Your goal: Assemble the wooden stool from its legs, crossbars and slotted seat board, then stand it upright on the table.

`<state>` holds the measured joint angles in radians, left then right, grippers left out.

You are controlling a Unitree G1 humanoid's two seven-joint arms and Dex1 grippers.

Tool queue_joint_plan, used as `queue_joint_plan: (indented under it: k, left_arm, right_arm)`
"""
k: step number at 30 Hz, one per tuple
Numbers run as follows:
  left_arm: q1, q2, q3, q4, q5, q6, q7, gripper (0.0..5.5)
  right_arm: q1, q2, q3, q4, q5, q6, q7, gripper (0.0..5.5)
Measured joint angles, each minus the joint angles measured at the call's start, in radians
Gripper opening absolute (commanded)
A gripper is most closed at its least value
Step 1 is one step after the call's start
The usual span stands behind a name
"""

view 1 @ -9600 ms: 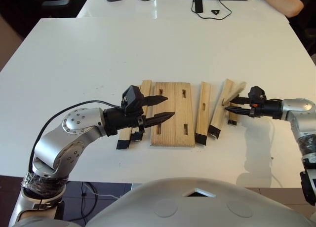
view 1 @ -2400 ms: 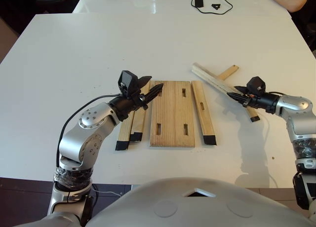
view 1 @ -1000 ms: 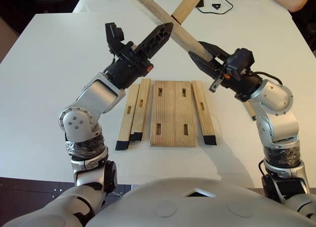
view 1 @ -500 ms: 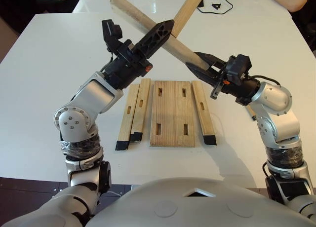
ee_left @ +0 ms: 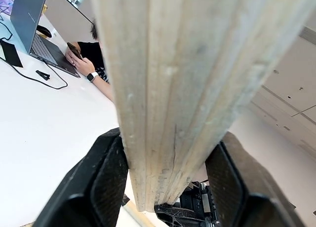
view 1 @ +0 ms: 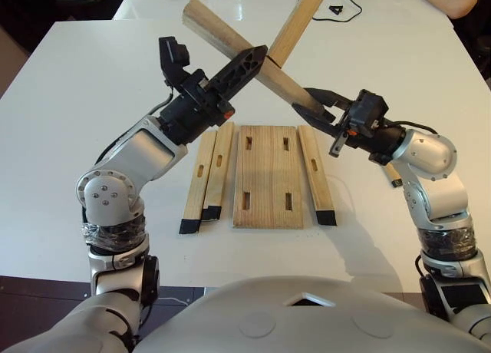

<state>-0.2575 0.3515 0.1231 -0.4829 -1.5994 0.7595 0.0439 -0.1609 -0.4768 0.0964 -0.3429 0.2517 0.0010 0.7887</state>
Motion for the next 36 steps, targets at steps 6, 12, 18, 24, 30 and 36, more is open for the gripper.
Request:
queue_joint_plan:
  k: [6, 12, 18, 24, 30, 36]
  left_arm:
    - [0.014, 0.016, -0.016, -0.006, 0.029, 0.004, -0.018, 2.10]
    - [0.015, 0.039, -0.016, -0.001, 0.085, 0.007, -0.070, 2.04]
    - [0.011, 0.132, 0.011, 0.069, 0.278, -0.001, -0.175, 2.04]
    - [0.036, 0.262, 0.037, 0.063, 0.437, -0.017, -0.401, 2.04]
    - [0.234, 0.496, 0.132, -0.048, 0.499, -0.027, -0.825, 2.04]
    - [0.314, 0.564, 0.152, -0.148, 0.579, -0.098, -1.043, 2.04]
  right_arm:
    - [0.000, -0.008, 0.010, 0.003, -0.071, -0.033, -0.021, 2.04]
    - [0.022, -0.022, 0.003, -0.007, -0.005, 0.014, 0.004, 2.04]
    - [0.046, -0.042, -0.065, -0.094, 0.242, 0.218, 0.024, 2.04]
    - [0.071, -0.062, -0.144, -0.126, 0.372, 0.330, 0.018, 2.04]
    - [0.070, -0.107, -0.341, 0.002, 0.453, 0.365, -0.002, 2.04]
    - [0.067, -0.116, -0.356, 0.057, 0.446, 0.364, -0.006, 2.04]
